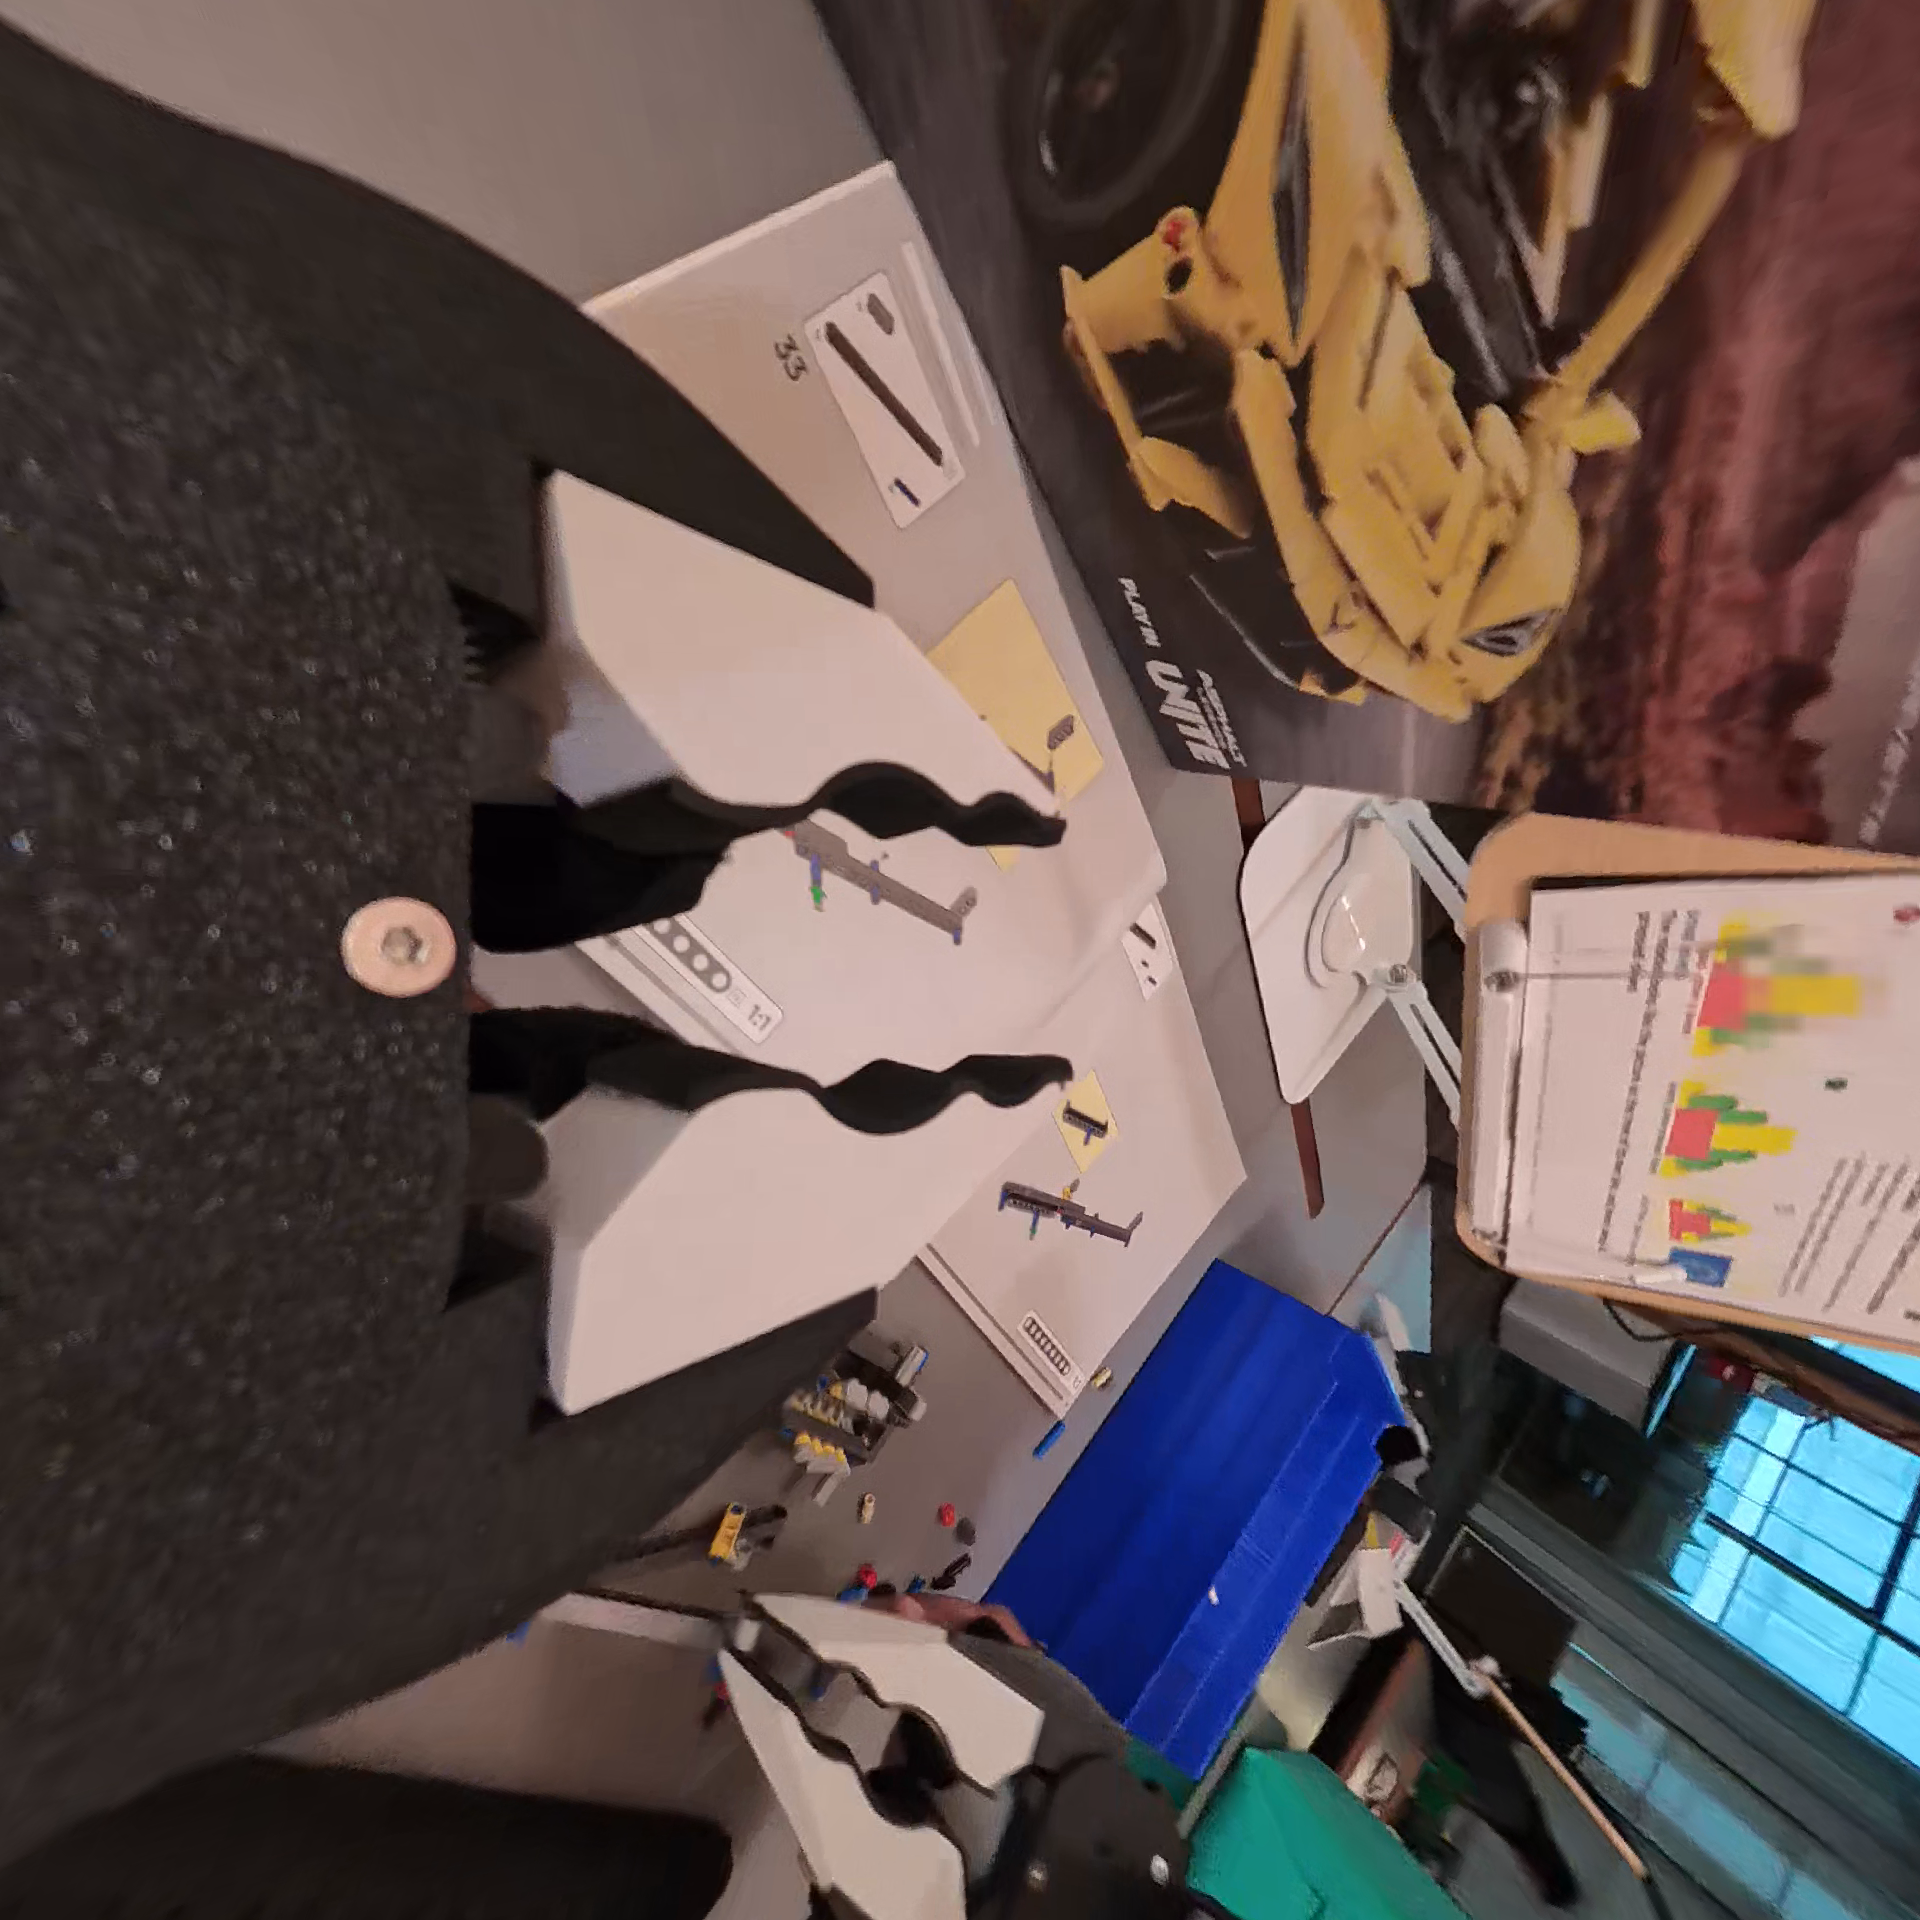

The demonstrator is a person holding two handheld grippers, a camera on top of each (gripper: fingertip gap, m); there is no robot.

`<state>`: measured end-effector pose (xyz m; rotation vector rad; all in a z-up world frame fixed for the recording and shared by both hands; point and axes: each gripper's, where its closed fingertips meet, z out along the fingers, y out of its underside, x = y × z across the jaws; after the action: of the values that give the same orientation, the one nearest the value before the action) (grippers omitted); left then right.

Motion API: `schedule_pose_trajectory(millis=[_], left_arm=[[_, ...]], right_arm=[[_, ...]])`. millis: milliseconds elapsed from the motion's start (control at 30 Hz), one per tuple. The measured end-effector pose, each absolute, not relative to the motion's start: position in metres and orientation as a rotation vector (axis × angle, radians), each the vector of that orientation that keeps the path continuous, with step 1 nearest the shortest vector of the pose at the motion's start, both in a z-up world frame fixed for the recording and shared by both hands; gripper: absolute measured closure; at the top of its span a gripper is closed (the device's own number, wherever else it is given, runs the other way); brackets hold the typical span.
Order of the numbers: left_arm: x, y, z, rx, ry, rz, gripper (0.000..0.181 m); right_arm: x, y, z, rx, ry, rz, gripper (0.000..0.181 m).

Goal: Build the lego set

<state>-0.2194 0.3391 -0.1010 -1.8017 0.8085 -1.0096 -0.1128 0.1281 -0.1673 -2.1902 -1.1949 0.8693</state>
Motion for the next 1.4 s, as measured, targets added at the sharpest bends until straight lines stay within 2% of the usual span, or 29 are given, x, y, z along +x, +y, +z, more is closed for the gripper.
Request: schedule_pose_trajectory(millis=[267,400,500,633,800,867,1000,1267,1400], left_arm=[[-0.234,0.341,-0.114,-1.764,0.753,-0.999,0.148],[-0.227,0.339,-0.128,-1.805,0.8,-0.969,0.148],[-0.224,0.338,-0.134,-1.804,0.818,-0.963,0.148],[-0.23,0.342,-0.13,-1.784,0.807,-0.946,0.148],[-0.249,0.355,-0.131,-1.801,0.793,-0.845,0.148],[-0.257,0.362,-0.14,-1.855,0.79,-0.758,0.15],[-0.288,0.378,-0.181,-2.106,0.75,-0.457,0.154],[-0.274,0.37,-0.183,-2.079,0.82,-0.497,0.154],[-0.271,0.369,-0.187,-2.088,0.837,-0.493,0.155]], right_arm=[[-0.113,0.126,-0.225,-2.337,-1.279,0.806,0.172],[-0.116,0.127,-0.226,-2.304,-1.311,0.775,0.172],[-0.114,0.129,-0.218,-2.262,-1.262,0.81,0.159],[-0.103,0.146,-0.178,-2.122,-1.053,0.819,0.157],[-0.073,0.211,-0.126,-1.906,-0.469,0.58,0.158],[-0.064,0.225,-0.125,-1.848,-0.309,0.528,0.161],[-0.065,0.231,-0.136,-1.908,-0.333,0.465,0.161],[-0.071,0.227,-0.143,-1.912,-0.424,0.371,0.17],[-0.067,0.225,-0.144,-1.914,-0.398,0.437,0.169]])
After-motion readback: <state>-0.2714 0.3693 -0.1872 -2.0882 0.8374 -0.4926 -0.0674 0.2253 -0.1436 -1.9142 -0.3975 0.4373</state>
